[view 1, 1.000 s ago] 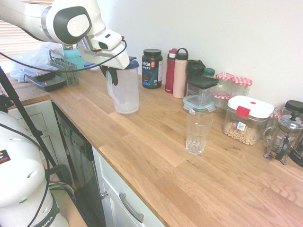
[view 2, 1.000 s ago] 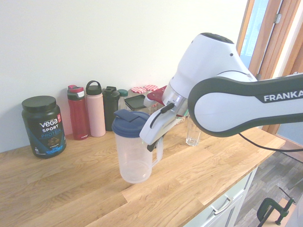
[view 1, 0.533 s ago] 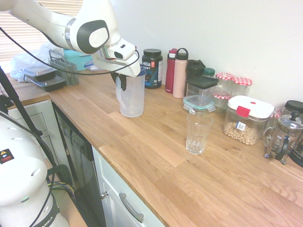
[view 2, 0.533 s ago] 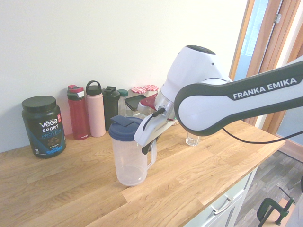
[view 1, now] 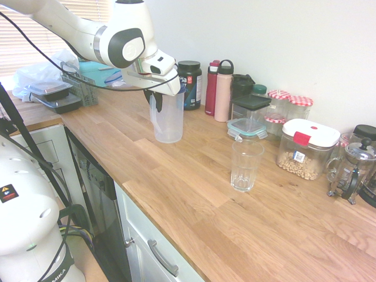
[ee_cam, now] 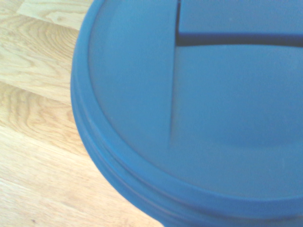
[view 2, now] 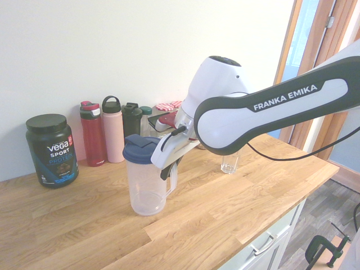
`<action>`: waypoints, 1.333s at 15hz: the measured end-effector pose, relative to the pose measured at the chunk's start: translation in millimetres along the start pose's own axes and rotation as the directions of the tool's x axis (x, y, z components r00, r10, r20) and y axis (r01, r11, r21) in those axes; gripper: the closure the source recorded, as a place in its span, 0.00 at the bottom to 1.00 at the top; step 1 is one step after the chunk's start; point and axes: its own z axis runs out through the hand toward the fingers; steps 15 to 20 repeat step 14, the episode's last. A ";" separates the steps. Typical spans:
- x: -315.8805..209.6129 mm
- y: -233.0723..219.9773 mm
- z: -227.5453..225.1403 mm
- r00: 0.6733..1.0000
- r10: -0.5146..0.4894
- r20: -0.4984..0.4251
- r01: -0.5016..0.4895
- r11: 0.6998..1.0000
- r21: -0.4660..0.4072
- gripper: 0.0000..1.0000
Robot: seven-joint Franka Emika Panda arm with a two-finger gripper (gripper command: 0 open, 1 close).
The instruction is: Pour me some water
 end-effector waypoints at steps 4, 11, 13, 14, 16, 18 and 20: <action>-0.1 -3.4 -1.4 1.000 -0.009 -0.005 0.009 1.000 -0.011 0.00; -22.9 13.3 -22.9 0.994 -0.039 0.106 0.057 0.983 -0.172 0.00; -36.8 30.0 -49.4 0.985 -0.037 0.167 0.077 0.968 -0.240 0.00; -39.3 39.8 -59.7 0.983 -0.021 0.181 0.068 0.963 -0.262 0.00; -39.3 39.8 -59.7 0.983 -0.021 0.181 0.068 0.963 -0.262 0.00; -39.3 39.8 -59.7 0.983 -0.021 0.181 0.068 0.963 -0.262 0.00; -39.3 39.8 -59.7 0.983 -0.021 0.181 0.068 0.963 -0.262 0.00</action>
